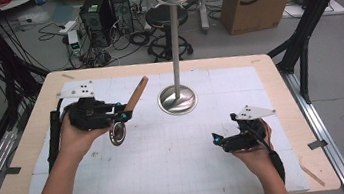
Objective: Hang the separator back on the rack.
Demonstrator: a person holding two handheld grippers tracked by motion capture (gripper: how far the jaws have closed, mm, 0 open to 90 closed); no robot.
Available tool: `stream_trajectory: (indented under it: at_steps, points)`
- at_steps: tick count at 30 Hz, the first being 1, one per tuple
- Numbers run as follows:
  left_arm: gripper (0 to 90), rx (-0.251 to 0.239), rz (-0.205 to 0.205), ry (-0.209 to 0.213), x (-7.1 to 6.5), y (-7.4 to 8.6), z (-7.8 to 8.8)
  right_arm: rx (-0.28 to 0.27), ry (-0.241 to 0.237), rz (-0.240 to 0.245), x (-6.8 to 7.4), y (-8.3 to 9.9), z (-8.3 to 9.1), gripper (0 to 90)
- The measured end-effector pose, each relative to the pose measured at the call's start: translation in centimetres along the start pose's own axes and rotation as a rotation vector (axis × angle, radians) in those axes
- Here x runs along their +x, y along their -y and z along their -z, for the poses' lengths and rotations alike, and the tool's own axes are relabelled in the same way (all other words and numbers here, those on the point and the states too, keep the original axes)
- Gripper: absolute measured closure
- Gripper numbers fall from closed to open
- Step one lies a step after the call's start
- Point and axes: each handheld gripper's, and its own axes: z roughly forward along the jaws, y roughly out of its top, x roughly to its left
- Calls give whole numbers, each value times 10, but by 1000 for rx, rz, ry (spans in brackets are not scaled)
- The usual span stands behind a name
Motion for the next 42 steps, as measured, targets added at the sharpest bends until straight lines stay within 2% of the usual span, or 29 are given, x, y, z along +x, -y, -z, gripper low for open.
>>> stream_trajectory:
  at_steps: [1,3,4,13,14,15,21,25,26,29,33,42]
  points:
    - [688,-10,-5,11,1,-7,-1,-3,0,3,0,0,0,1]
    - [689,-20,-4,21,2,-11,-1,-3,2,4,-1,0,1,1]
    - [689,-33,-3,39,4,-17,-2,-7,-4,3,0,0,1,1]
    - [689,-46,-32,55,8,-43,-5,-4,-4,8,-1,0,0,1]
    - [689,-43,-41,41,9,-51,-4,-7,-6,6,-1,0,0,1]
    - [688,-43,-41,41,9,-51,-4,-8,-5,7,-1,0,0,1]
    - [688,-63,-58,31,11,-78,-1,-5,-8,3,-1,0,-1,1]
    - [688,-81,-64,28,13,-89,1,-3,-6,6,-1,0,-1,1]
    - [688,-88,-80,25,13,-96,4,-4,-7,8,-1,0,-1,1]
    - [688,-110,-80,26,15,-102,9,-13,-6,3,-1,-1,1,1]
    - [688,-133,-72,-3,20,-113,15,-14,-8,-1,-2,0,1,1]
    - [688,-139,-75,-14,26,-129,12,-11,-9,-3,-2,0,1,1]
